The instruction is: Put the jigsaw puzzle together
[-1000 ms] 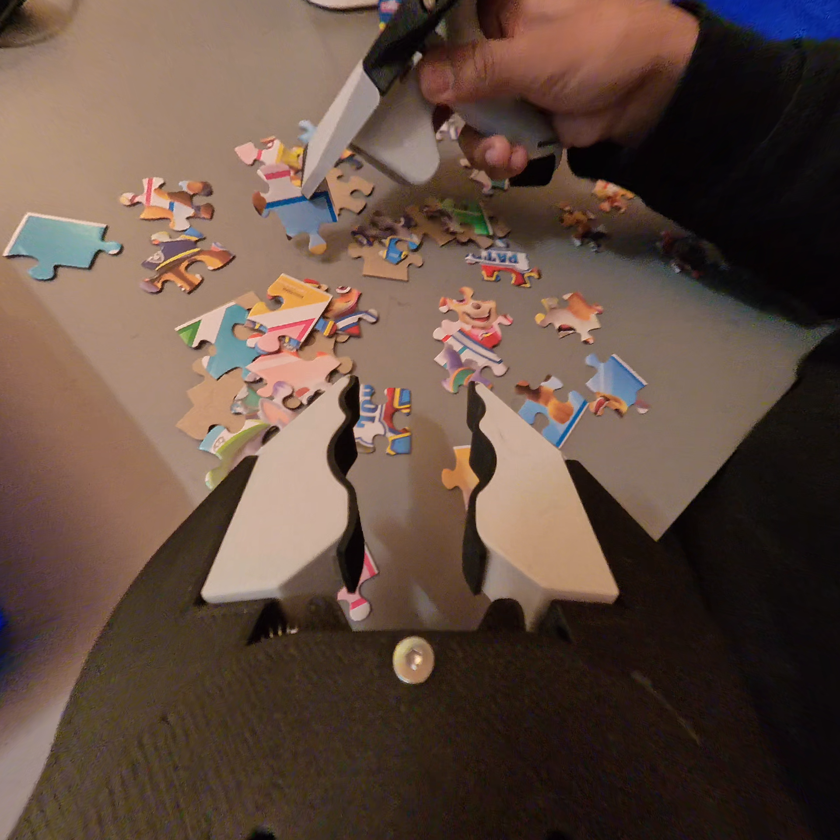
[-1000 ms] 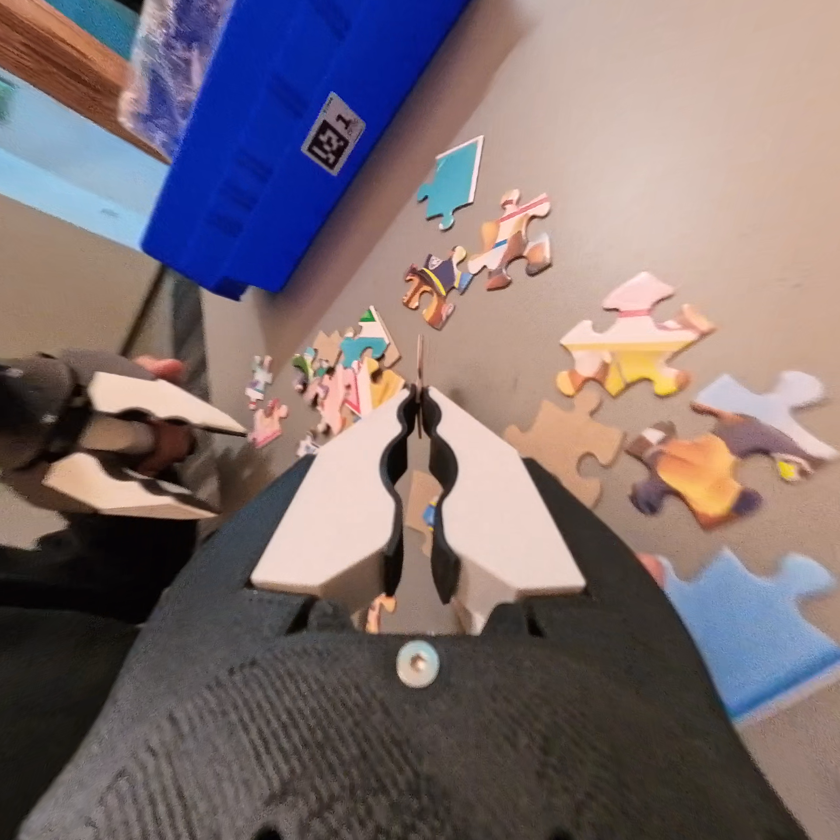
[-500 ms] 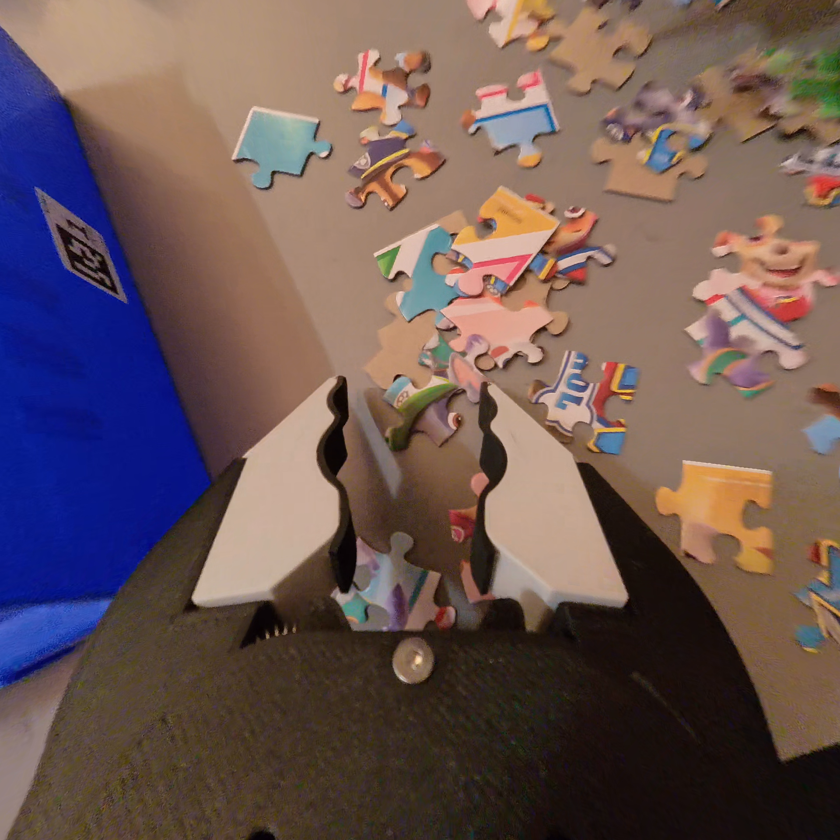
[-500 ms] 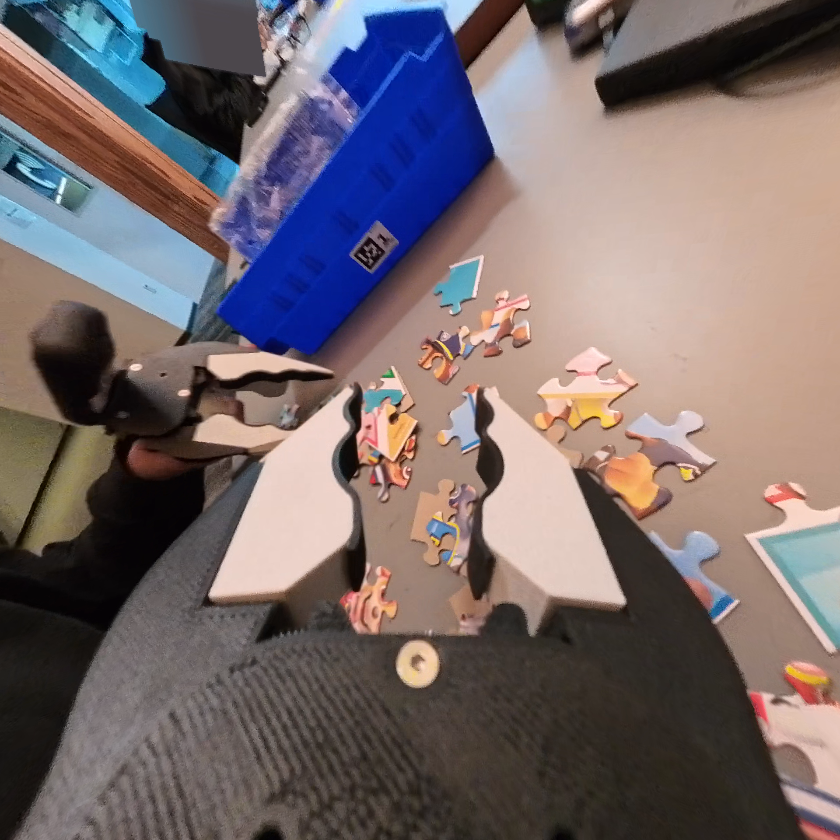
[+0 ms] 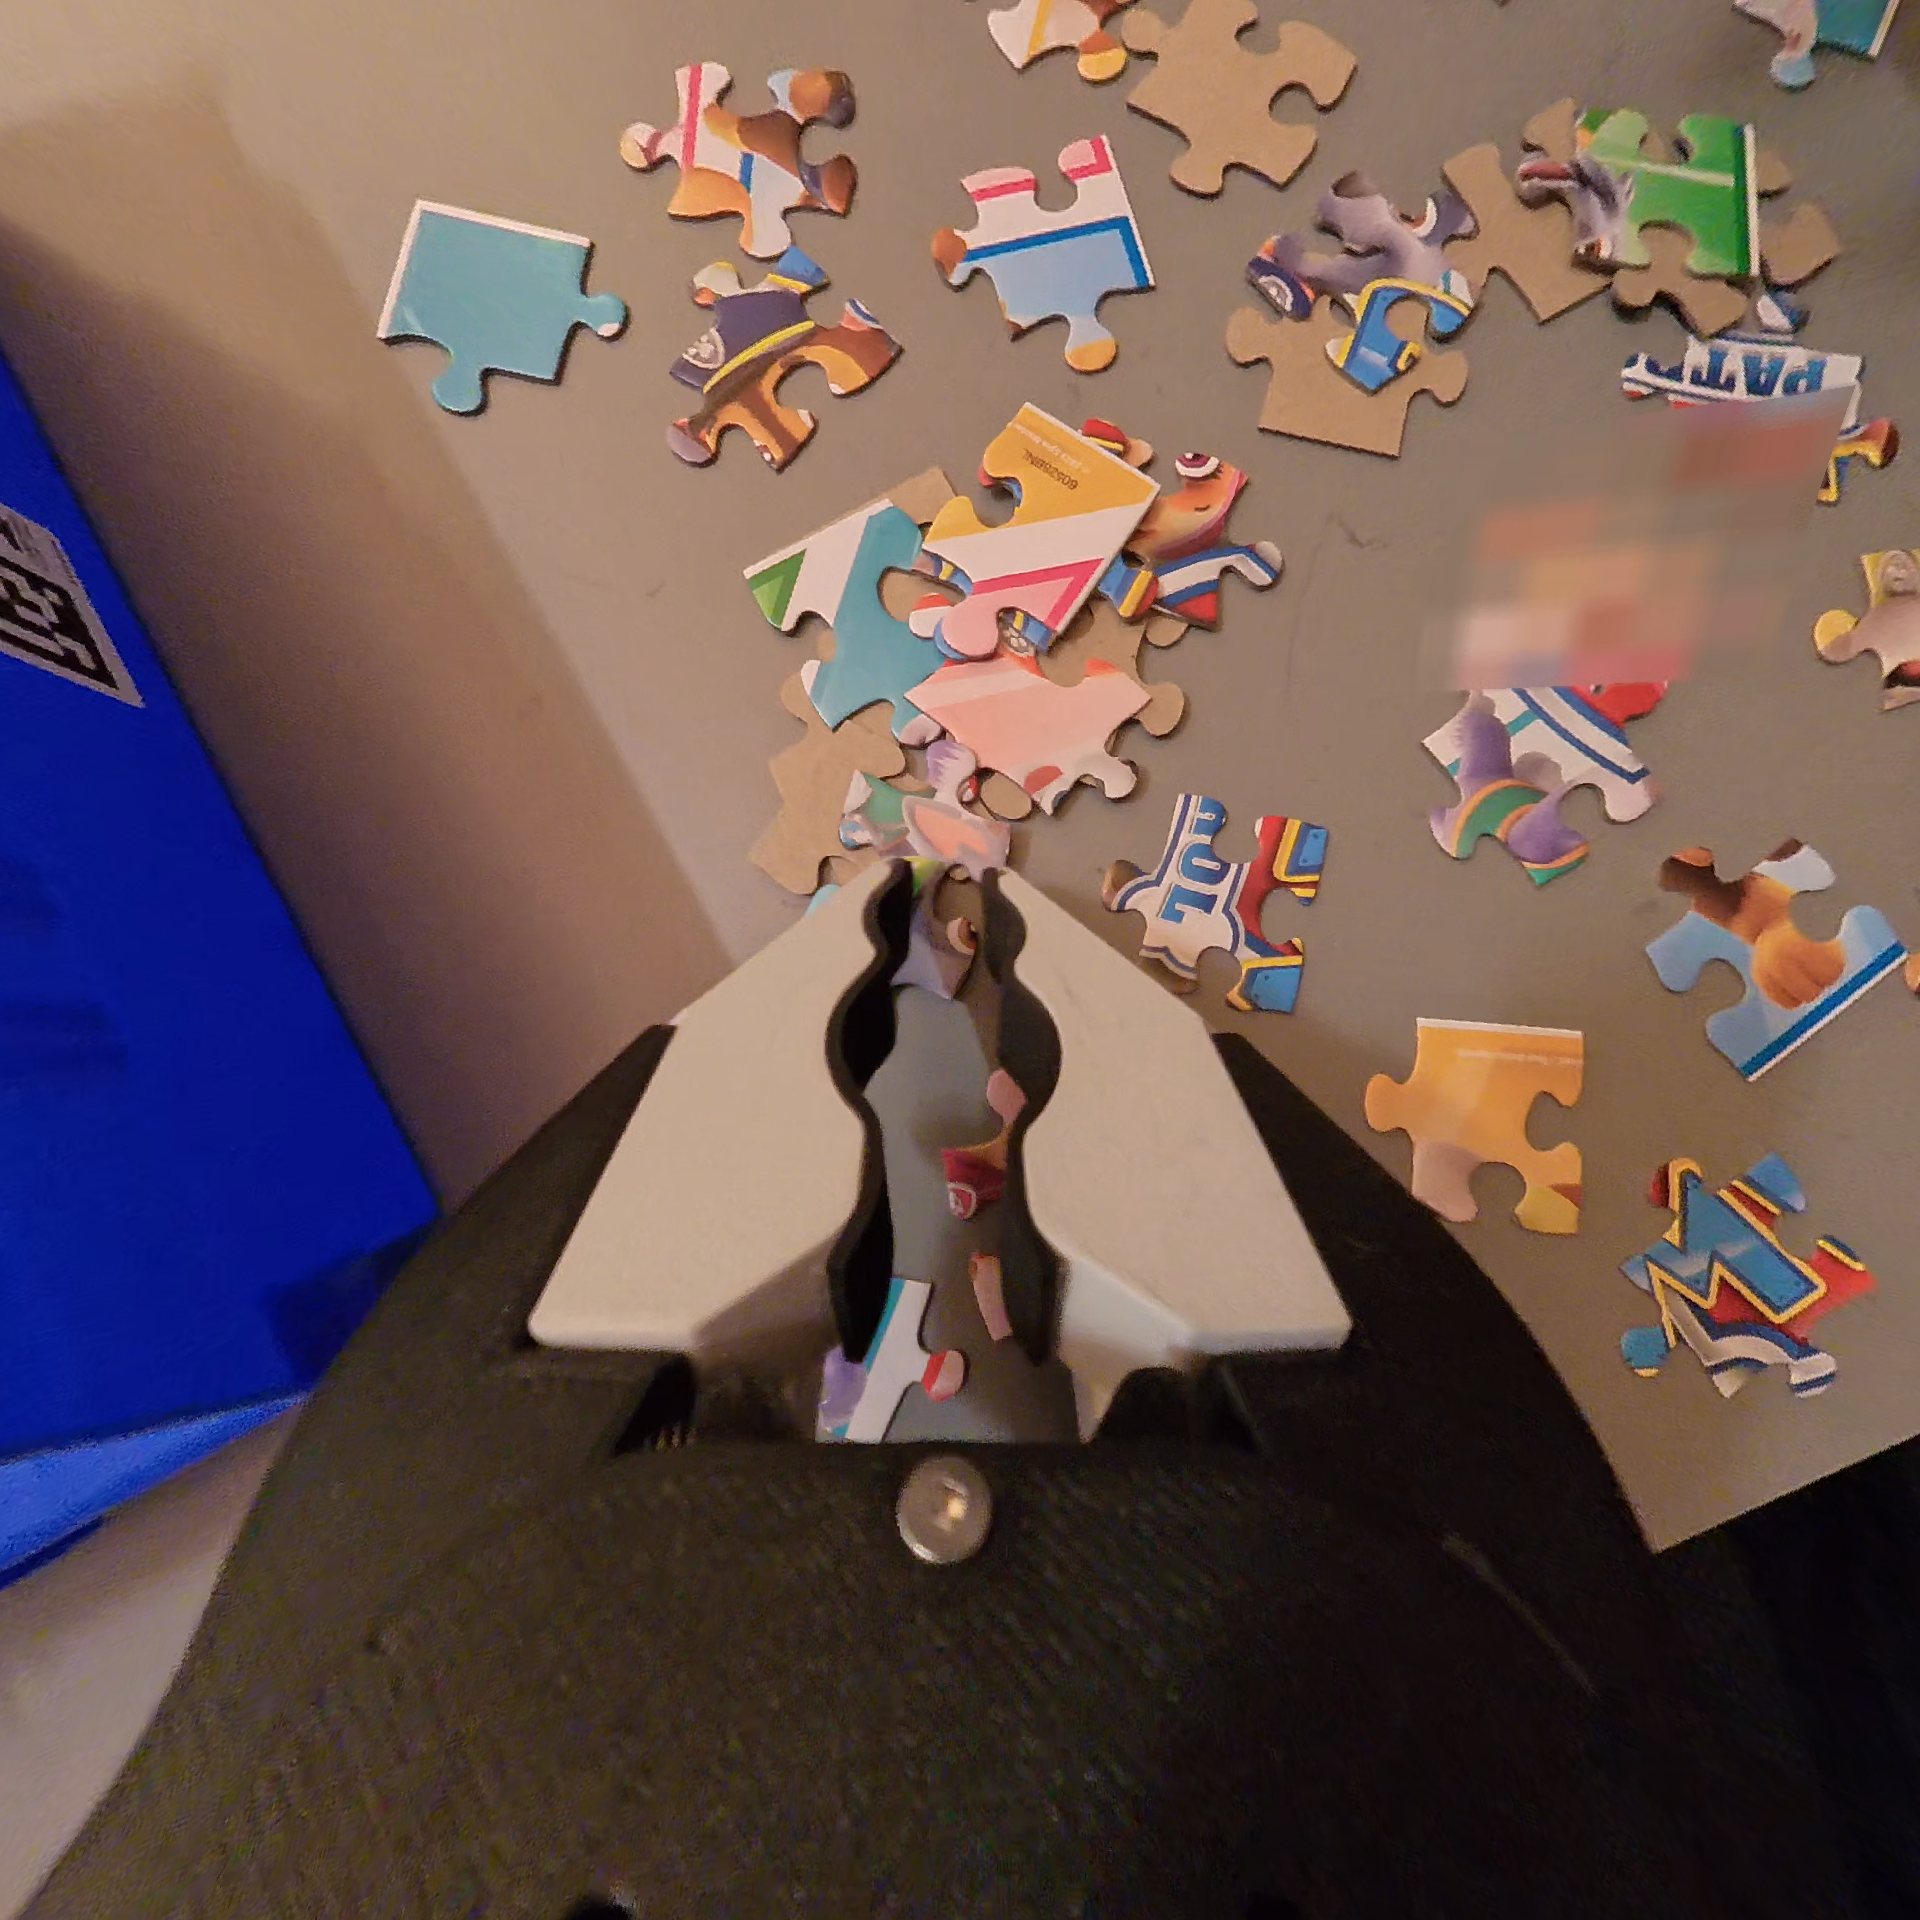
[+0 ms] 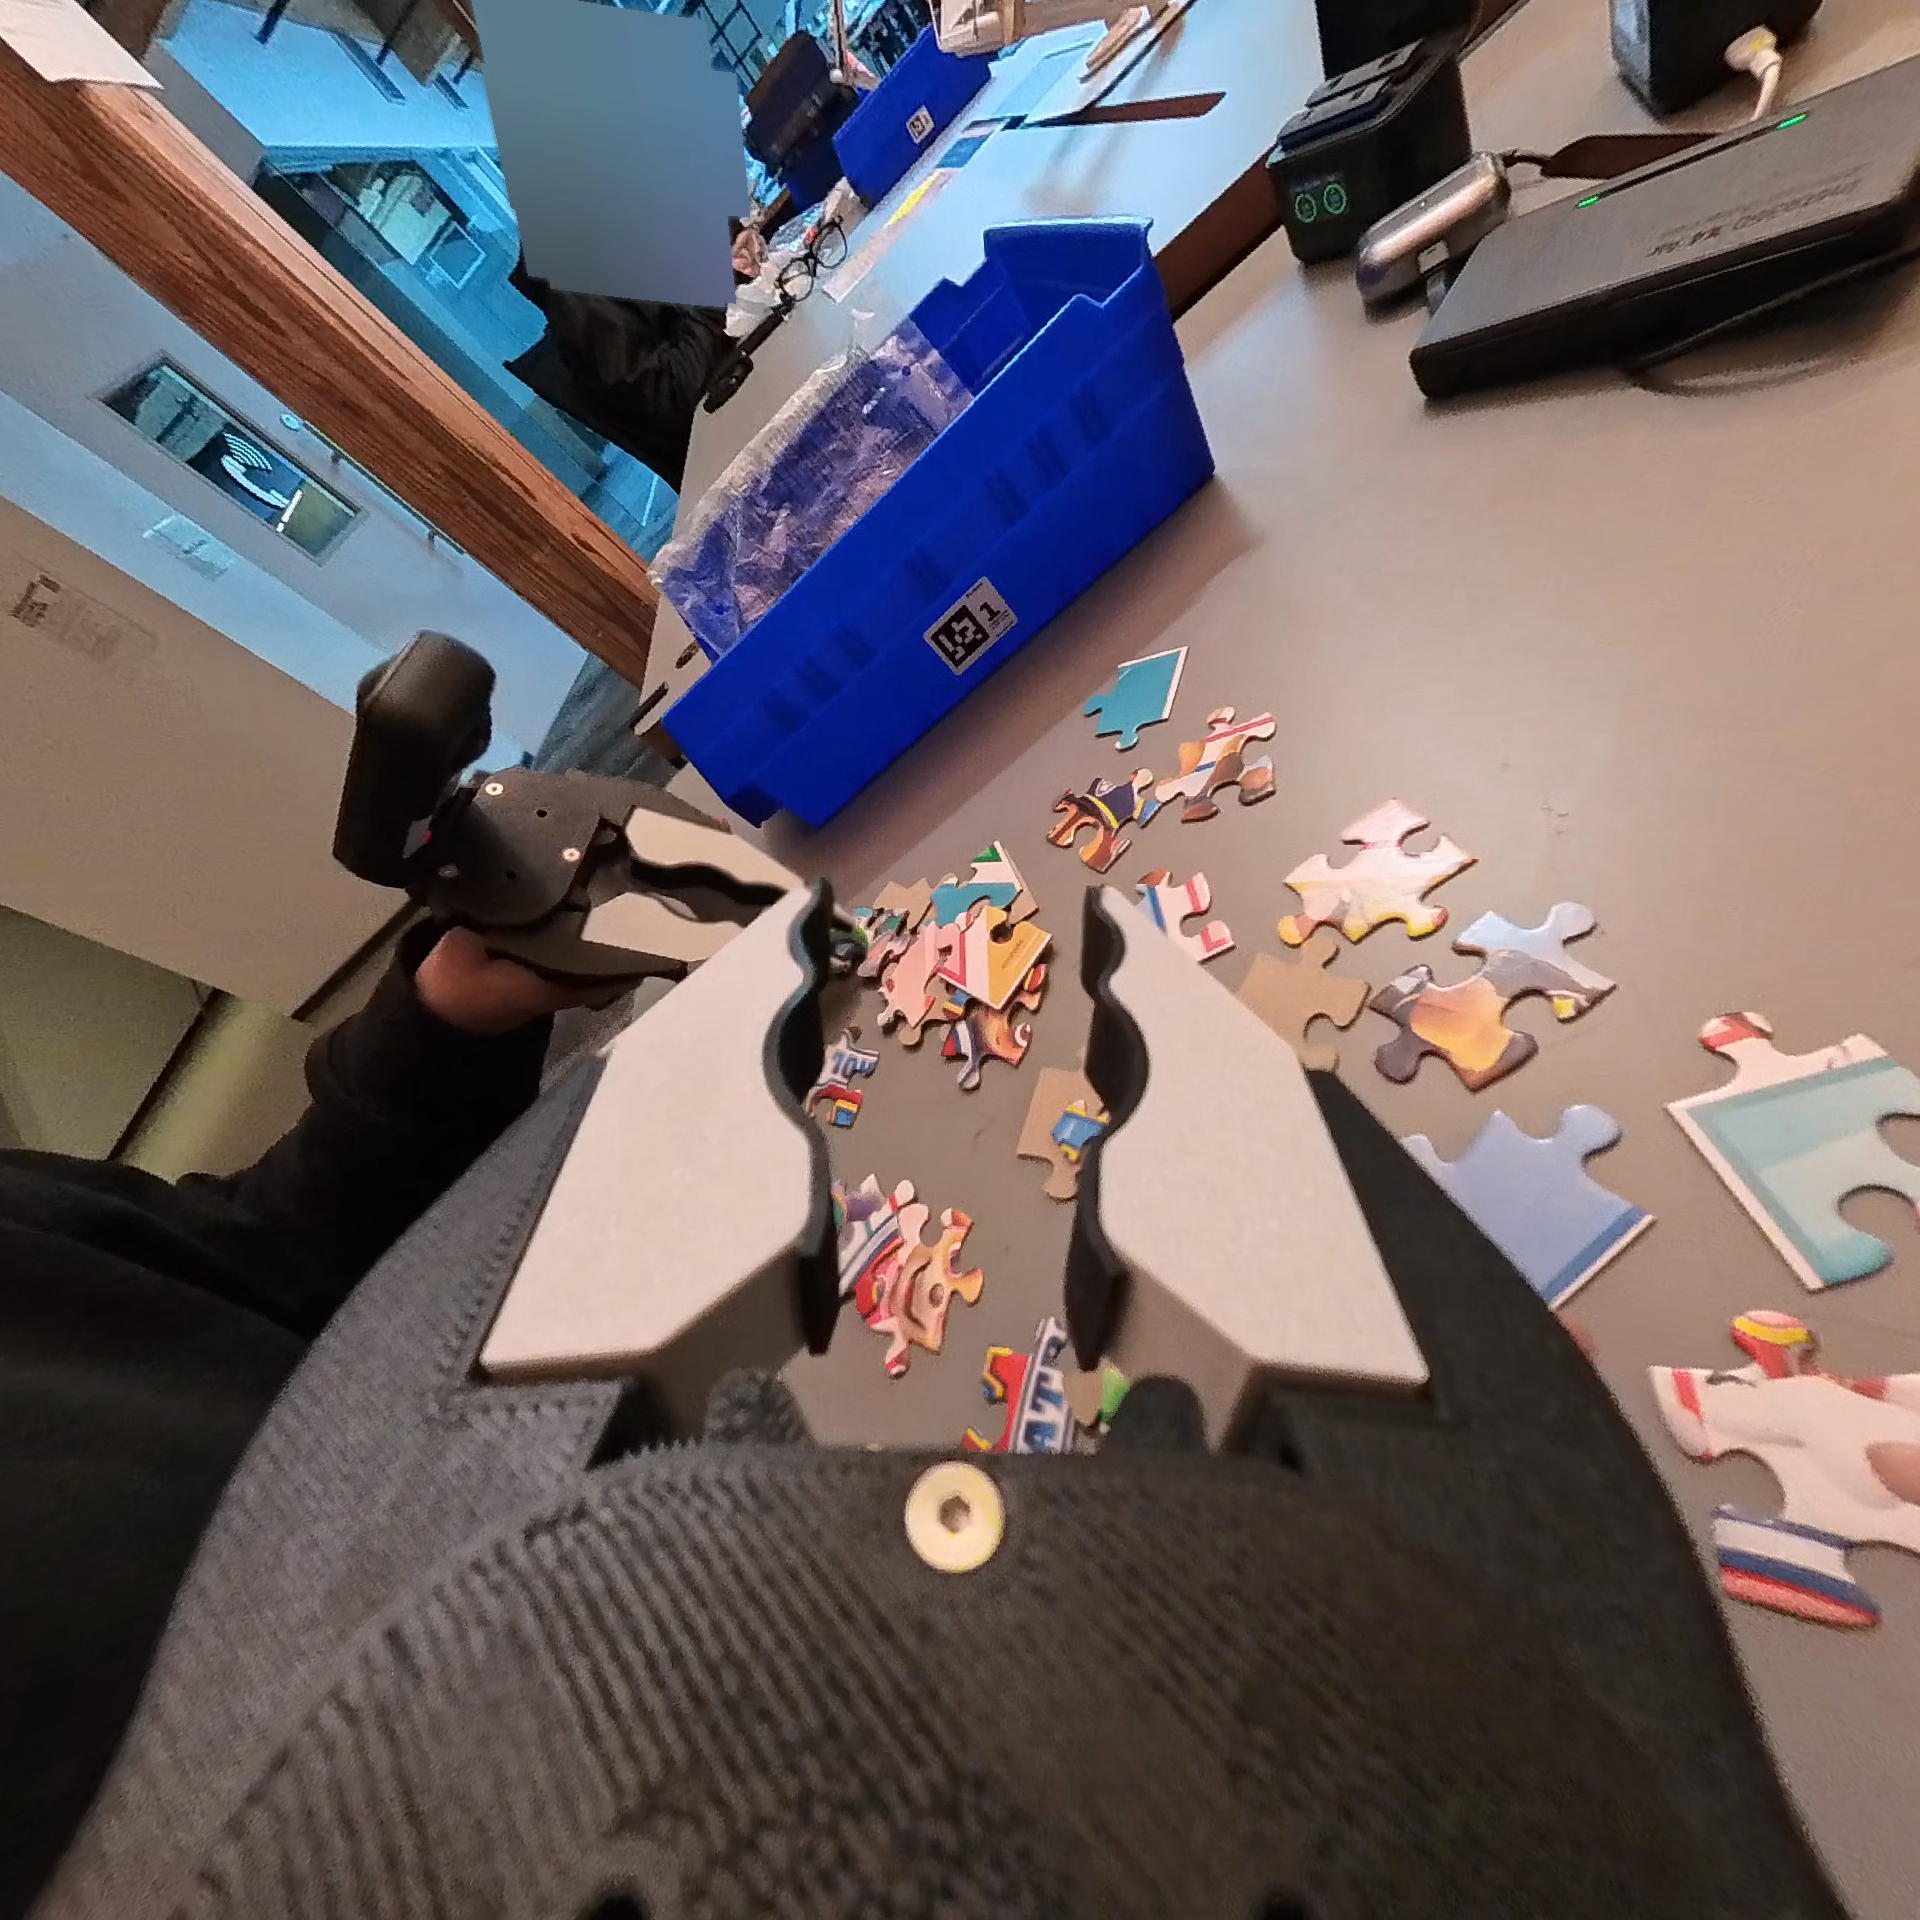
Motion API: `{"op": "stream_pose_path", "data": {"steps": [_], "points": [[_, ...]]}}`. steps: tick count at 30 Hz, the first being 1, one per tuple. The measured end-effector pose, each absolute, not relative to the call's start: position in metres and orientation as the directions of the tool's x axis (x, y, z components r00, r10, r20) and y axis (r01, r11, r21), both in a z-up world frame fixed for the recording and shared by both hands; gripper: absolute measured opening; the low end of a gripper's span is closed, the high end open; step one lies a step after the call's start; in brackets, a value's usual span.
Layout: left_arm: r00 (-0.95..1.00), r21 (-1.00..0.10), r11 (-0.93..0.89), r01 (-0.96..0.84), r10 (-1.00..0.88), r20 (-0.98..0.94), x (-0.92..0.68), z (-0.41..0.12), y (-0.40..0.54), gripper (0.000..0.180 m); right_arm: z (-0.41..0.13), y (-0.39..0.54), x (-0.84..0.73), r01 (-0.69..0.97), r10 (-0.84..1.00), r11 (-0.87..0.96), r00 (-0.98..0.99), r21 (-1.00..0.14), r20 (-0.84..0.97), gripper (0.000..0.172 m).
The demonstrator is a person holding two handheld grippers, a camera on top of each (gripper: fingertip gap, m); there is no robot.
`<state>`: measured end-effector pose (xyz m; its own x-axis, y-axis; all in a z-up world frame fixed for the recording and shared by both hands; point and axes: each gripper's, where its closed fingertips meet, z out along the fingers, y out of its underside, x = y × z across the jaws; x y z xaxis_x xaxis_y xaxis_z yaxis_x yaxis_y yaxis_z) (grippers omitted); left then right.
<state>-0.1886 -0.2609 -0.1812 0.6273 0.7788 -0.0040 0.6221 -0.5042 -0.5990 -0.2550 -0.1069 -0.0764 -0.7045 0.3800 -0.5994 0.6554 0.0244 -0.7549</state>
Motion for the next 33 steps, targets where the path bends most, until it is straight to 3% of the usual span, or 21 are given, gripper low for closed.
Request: {"op": "stream_pose_path", "data": {"steps": [4, 6, 10, 17, 22, 25, 33], "points": [[0.613, -0.582, -0.499, 0.642, 0.79, -0.002, -0.192, -0.186, -0.265, 0.052, -0.071, -0.104, -0.251, 0.651, 0.36, 0.013, -0.711, -0.759, -0.604, 0.046], [0.624, -0.538, -0.527, 0.658, 0.782, -0.003, -0.188, -0.195, -0.267, 0.056, -0.068, -0.102, -0.249, 0.647, 0.354, 0.007, -0.715, -0.763, -0.603, 0.045], [0.637, -0.541, -0.52, 0.66, 0.77, 0.037, -0.186, -0.194, -0.262, 0.033, -0.063, -0.099, -0.246, 0.644, 0.343, -0.006, -0.717, -0.765, -0.606, 0.043], [0.648, -0.562, -0.512, 0.65, 0.759, 0.058, -0.183, -0.18, -0.26, 0.033, -0.059, -0.099, -0.242, 0.639, 0.334, -0.005, -0.724, -0.769, -0.603, 0.043], [0.575, -0.643, -0.41, 0.647, 0.816, 0.059, -0.217, -0.158, -0.266, 0.033, -0.054, -0.101, -0.239, 0.633, 0.317, -0.016, -0.731, -0.774, -0.604, 0.041], [0.511, -0.639, -0.35, 0.685, 0.856, 0.08, -0.244, -0.163, -0.266, 0.033, -0.049, -0.103, -0.234, 0.63, 0.302, -0.02, -0.737, -0.776, -0.605, 0.041], [0.28, -0.588, -0.325, 0.741, 0.945, -0.169, -0.286, -0.174, -0.292, 0.037, -0.026, -0.086, -0.223, 0.568, 0.323, -0.048, -0.77, -0.822, -0.551, 0.04]]}}
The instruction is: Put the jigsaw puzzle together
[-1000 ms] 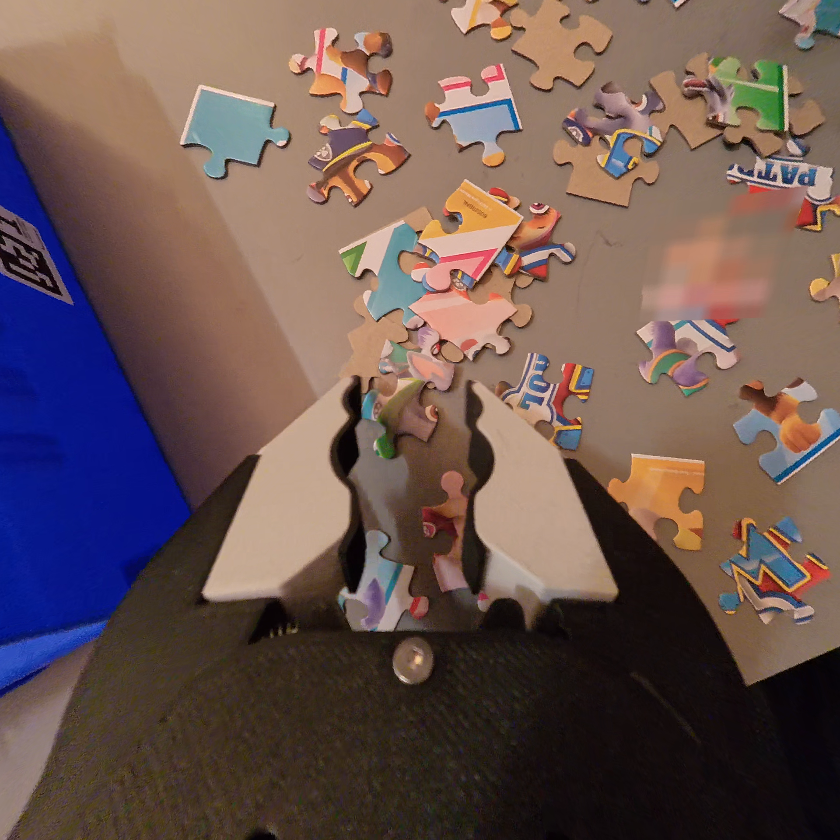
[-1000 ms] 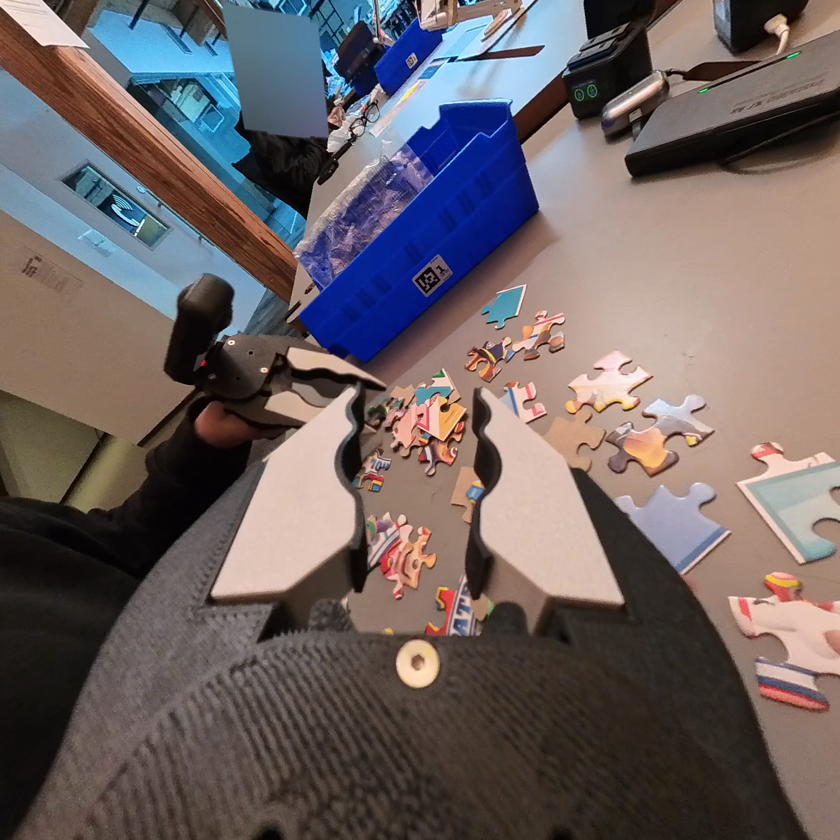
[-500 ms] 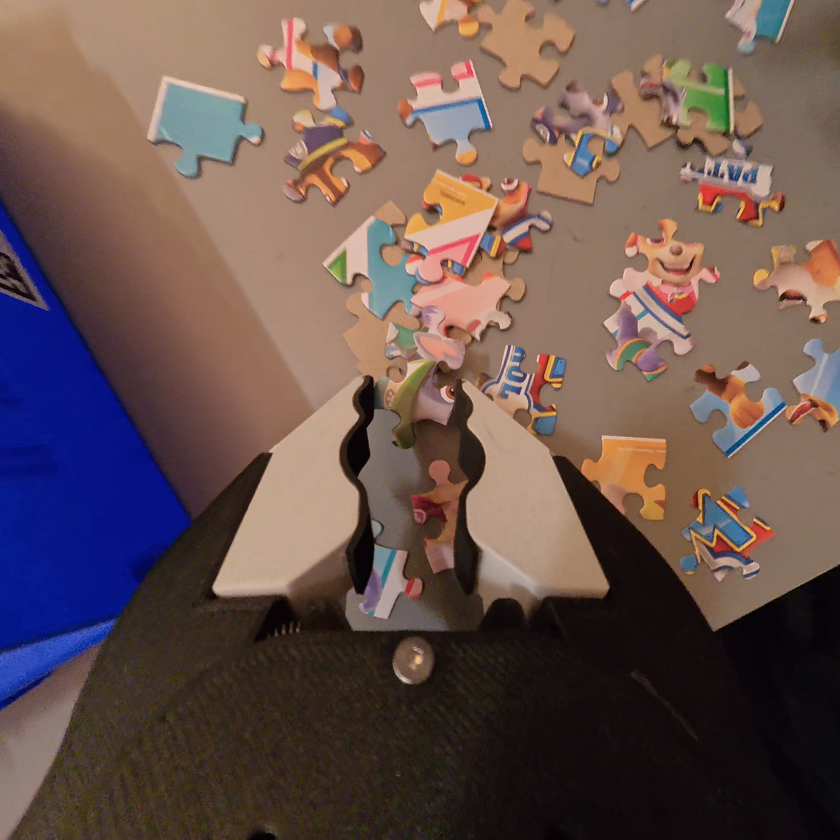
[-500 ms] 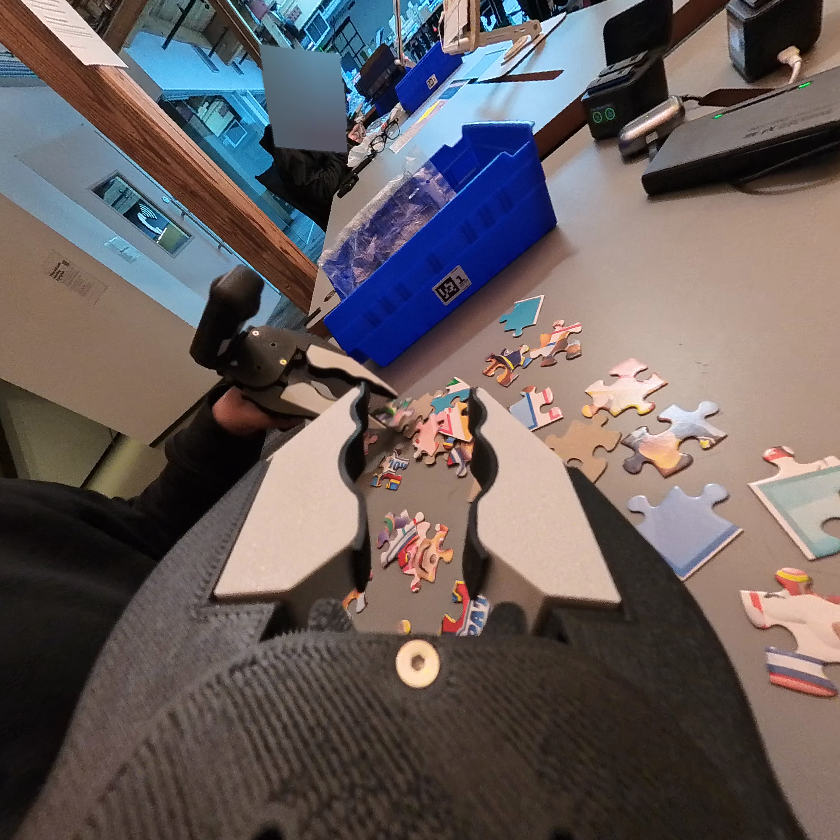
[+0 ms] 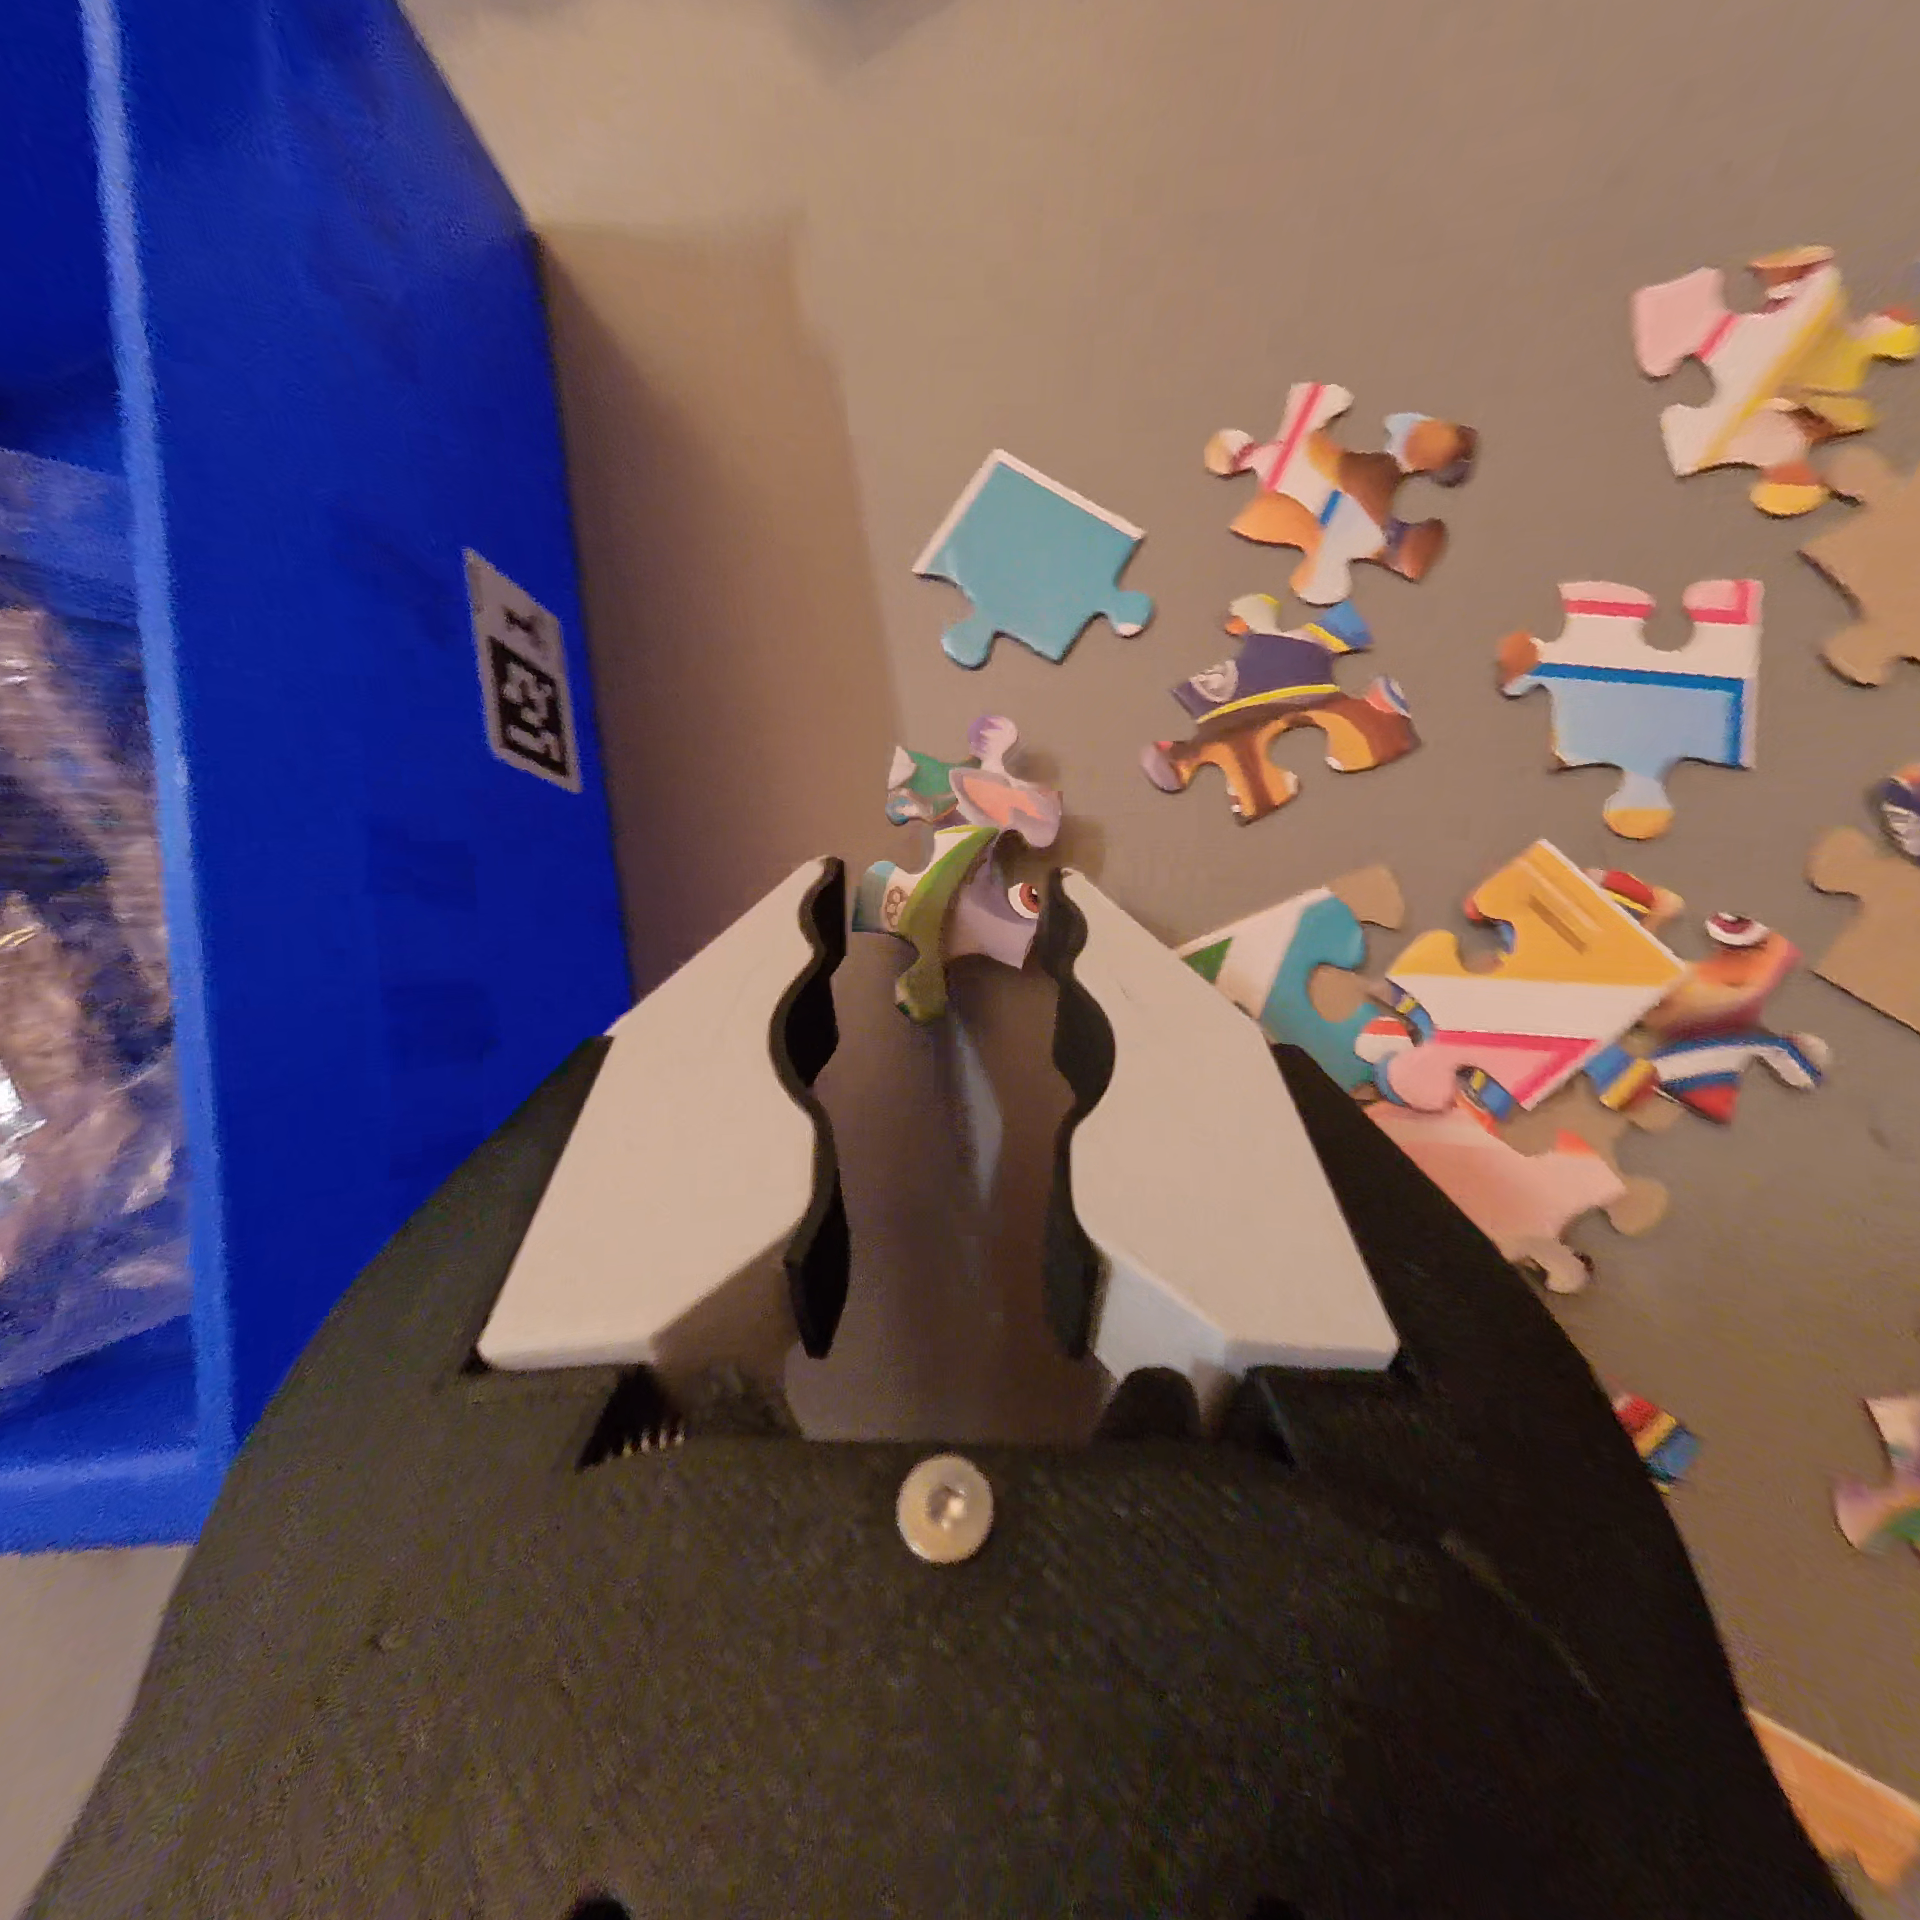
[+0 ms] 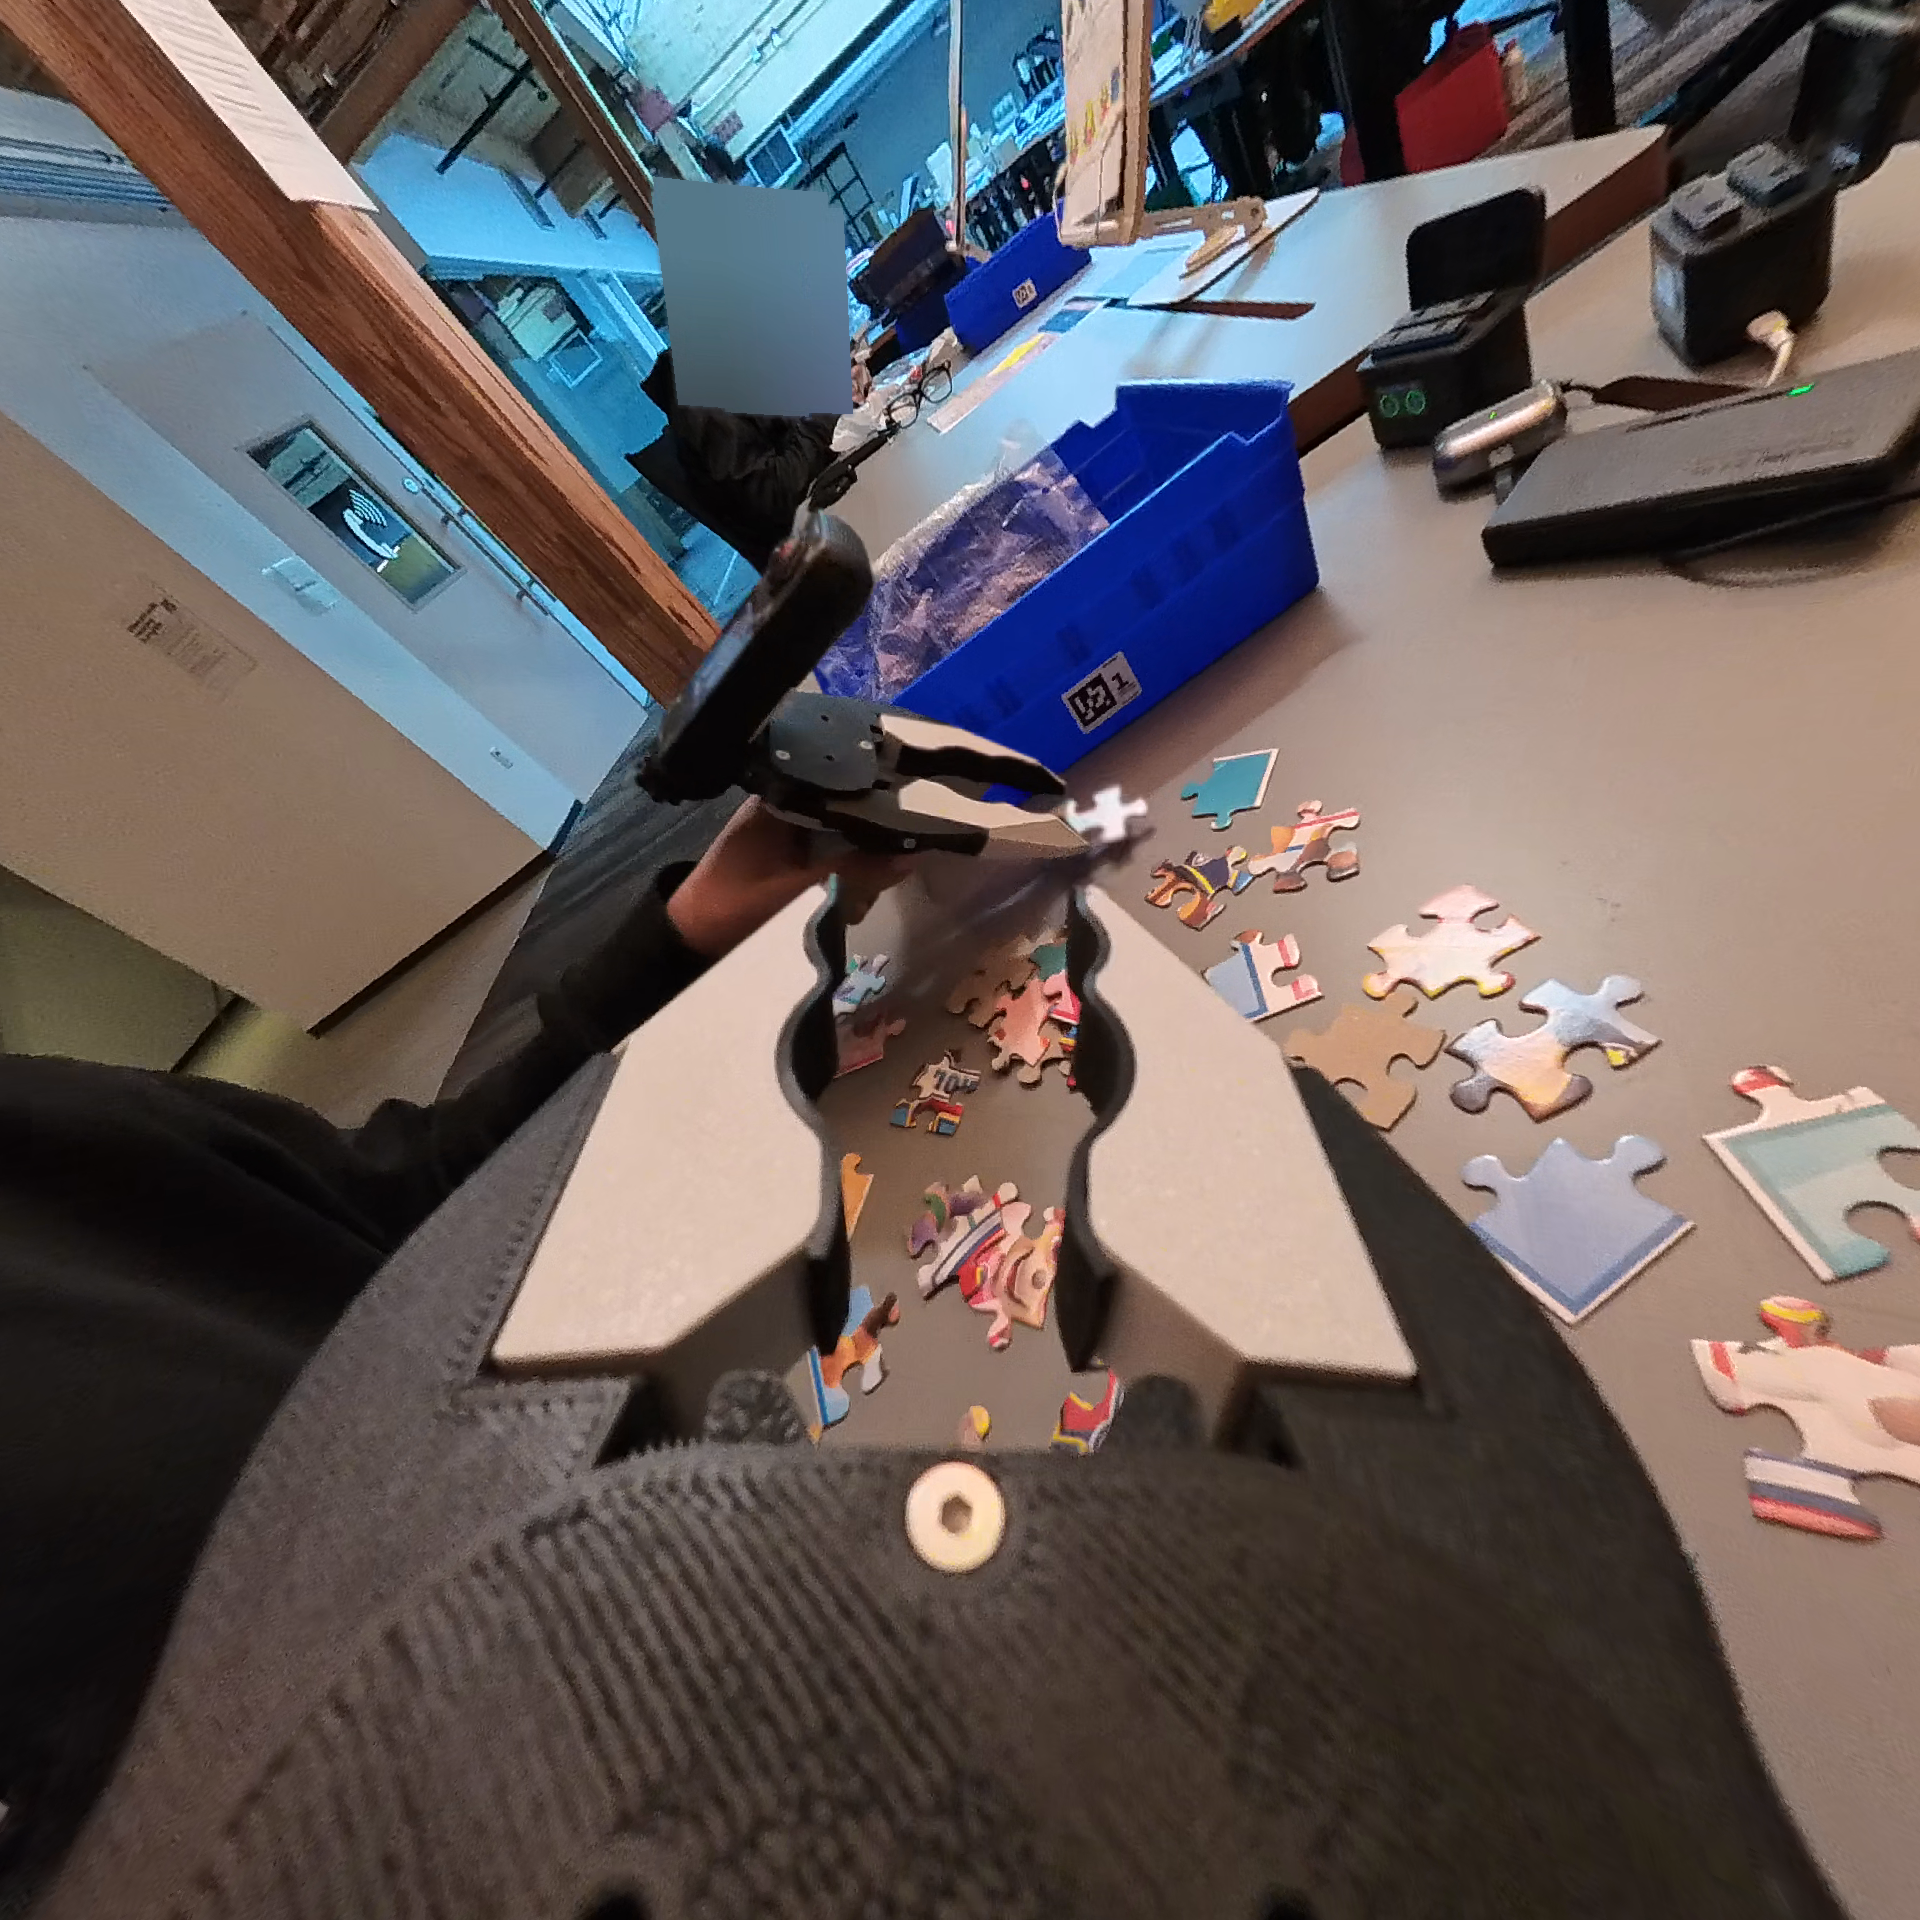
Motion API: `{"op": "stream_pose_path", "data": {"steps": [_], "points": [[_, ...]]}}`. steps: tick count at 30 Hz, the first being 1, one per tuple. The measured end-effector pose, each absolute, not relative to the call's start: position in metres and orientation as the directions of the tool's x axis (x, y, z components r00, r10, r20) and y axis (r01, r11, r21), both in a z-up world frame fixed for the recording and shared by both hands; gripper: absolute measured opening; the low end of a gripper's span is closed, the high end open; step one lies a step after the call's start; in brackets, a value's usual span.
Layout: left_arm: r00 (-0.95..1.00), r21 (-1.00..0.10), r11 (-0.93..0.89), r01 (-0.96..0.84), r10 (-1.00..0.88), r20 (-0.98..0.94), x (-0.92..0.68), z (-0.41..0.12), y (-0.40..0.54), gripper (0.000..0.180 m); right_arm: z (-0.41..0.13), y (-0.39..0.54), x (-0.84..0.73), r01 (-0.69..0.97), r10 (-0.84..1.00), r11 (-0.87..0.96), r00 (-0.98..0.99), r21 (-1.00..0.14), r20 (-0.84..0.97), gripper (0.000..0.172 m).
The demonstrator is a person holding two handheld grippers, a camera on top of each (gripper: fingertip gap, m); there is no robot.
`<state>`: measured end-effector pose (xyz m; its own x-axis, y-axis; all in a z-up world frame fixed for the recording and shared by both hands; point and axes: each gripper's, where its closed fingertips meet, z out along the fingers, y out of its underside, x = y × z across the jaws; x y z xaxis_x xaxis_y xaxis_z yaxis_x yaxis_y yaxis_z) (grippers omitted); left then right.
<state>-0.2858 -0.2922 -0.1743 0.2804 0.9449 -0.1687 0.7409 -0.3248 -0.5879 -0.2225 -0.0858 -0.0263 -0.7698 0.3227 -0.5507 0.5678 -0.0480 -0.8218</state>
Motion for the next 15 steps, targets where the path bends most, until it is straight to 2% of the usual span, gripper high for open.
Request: {"op": "stream_pose_path", "data": {"steps": [3, 5, 8, 10, 15], "points": [[0.269, -0.591, -0.321, 0.74, 0.947, -0.177, -0.278, -0.171, -0.294, 0.056, -0.022, -0.077, -0.219, 0.56, 0.324, -0.063, -0.772, -0.826, -0.548, 0.04], [0.304, -0.596, -0.323, 0.735, 0.943, -0.135, -0.264, -0.169, -0.288, 0.057, -0.021, -0.072, -0.217, 0.556, 0.328, -0.069, -0.771, -0.828, -0.545, 0.04], [0.439, -0.59, -0.34, 0.733, 0.898, 0.029, -0.231, -0.17, -0.263, 0.057, -0.02, -0.064, -0.215, 0.55, 0.335, -0.081, -0.77, -0.831, -0.543, 0.039], [0.534, -0.583, -0.377, 0.72, 0.837, 0.119, -0.211, -0.174, -0.246, 0.067, -0.02, -0.062, -0.213, 0.552, 0.331, -0.089, -0.768, -0.829, -0.548, 0.039], [0.607, -0.519, -0.508, 0.688, 0.794, 0.028, -0.198, -0.196, -0.25, 0.081, -0.02, -0.062, -0.207, 0.564, 0.309, -0.098, -0.766, -0.82, -0.564, 0.038]]}}
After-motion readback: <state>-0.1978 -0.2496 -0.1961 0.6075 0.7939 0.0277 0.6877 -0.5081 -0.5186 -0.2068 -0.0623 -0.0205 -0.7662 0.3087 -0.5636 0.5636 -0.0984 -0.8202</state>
